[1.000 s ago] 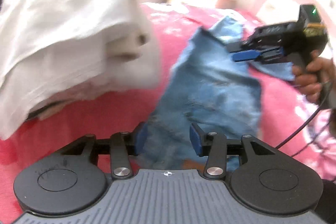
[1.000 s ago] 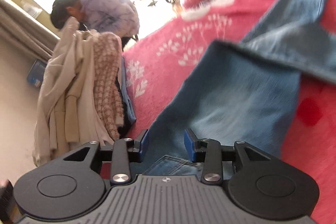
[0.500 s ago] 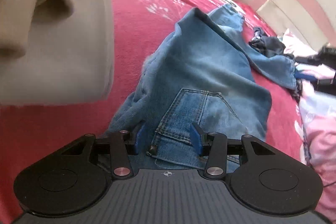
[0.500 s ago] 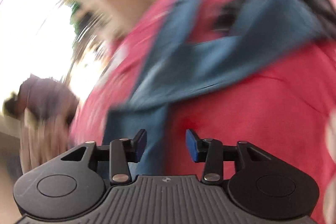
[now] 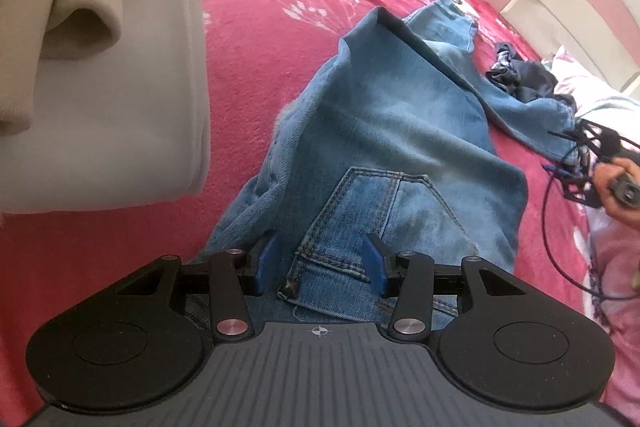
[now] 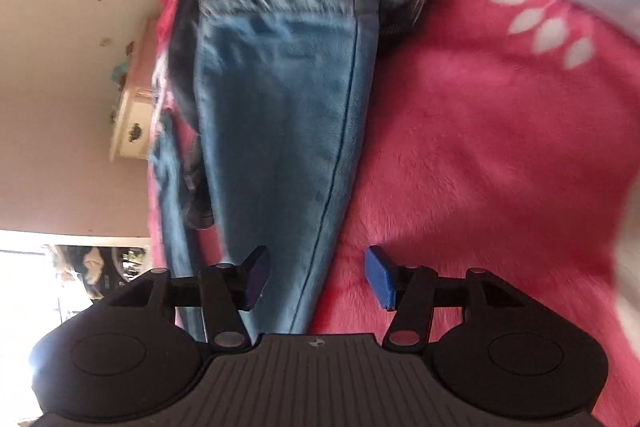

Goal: Fold clothes

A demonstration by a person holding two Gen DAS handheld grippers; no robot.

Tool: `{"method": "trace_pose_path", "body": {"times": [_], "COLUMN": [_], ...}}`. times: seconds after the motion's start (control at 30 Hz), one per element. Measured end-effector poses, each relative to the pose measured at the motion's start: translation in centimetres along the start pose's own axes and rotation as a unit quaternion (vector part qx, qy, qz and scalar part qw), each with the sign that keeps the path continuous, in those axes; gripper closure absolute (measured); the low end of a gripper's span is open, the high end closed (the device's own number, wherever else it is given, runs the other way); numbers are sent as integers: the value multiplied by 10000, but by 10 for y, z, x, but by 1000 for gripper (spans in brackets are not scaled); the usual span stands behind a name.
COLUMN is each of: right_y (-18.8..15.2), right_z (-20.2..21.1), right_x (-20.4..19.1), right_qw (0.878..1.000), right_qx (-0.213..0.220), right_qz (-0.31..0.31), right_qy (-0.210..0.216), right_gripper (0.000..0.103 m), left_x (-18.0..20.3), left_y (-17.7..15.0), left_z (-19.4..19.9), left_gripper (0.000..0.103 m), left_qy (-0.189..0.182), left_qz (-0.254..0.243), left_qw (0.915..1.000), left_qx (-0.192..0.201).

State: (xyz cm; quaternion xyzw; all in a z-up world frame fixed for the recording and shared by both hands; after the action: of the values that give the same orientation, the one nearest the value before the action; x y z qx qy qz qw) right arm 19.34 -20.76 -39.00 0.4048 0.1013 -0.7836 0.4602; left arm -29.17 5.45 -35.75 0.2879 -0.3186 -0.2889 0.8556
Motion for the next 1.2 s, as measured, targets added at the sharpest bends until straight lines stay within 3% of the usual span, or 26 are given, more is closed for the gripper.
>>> {"method": "trace_pose_path", "body": {"times": [0.1, 0.17, 0.2, 0.3, 0.4, 0.5, 0.7, 0.87, 0.97, 1.03, 1.07, 1.1, 1.13, 1.2], "right_y": [0, 1, 2, 5, 6, 8, 2, -22, -43, -59, -69, -79, -89, -107], "right_z": [-10, -12, -11, 8, 33, 44, 49, 13, -36, -85, -113, -141, -166, -183], "right_x": [-3, -6, -8, -24, -63, -111, -203, -281, -322, -343, -349, -355, -361, -361], "right_qw": [9995, 9994, 9994, 9979, 9880, 9686, 9162, 8789, 8663, 8579, 8515, 8435, 8342, 8228], "right_qx": [236, 308, 340, 530, 814, 1117, 1622, 1718, 1776, 1776, 1517, 1255, 997, 865], "right_qz": [-180, -133, -88, 218, 1092, 1912, 3233, 4088, 4427, 4688, 4939, 5181, 5409, 5615], "right_qy": [114, 93, 80, 308, 725, 1131, 1725, 1755, 1483, 1127, 893, 657, 408, 188], "right_gripper": [55, 91, 96, 98, 98, 98, 98, 98, 98, 92, 62, 46, 39, 39], "left_x": [1, 2, 2, 3, 3, 2, 2, 0, 0, 0, 0, 1, 1, 2], "left_y": [0, 0, 0, 0, 0, 2, 3, 5, 7, 8, 9, 9, 9, 9], "left_z": [-1, -2, -2, -2, -2, -2, -3, -6, -7, -9, -10, -10, -11, -11], "left_gripper": [57, 56, 56, 56, 56, 56, 56, 56, 56, 56, 56, 56, 56, 56], "left_qy": [25, 37, 44, 57, 37, 12, -25, -64, -56, -45, -35, -23, -10, 16], "left_qz": [-58, -57, -64, -110, -170, -170, -228, -204, -204, -237, -238, -234, -232, -218], "left_qw": [10000, 10000, 10000, 9999, 9998, 9998, 9997, 9995, 9993, 9990, 9989, 9988, 9988, 9988], "left_qx": [-5, -5, -3, -1, -23, -63, -127, -242, -322, -381, -403, -419, -429, -445]}}
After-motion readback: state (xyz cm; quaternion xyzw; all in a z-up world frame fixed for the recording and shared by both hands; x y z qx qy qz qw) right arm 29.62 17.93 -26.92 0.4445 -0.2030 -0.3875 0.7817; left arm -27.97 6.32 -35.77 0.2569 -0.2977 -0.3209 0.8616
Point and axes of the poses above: each gripper's, at about its wrist camera, not at the fingertips, and z roughly against the way its jaws point, x to its right, y to its top, the point moved 2 cm from there along -z, roughly the way its jaws point, and after that the axes turned 14 degrees about x, right-handed, at the moved point
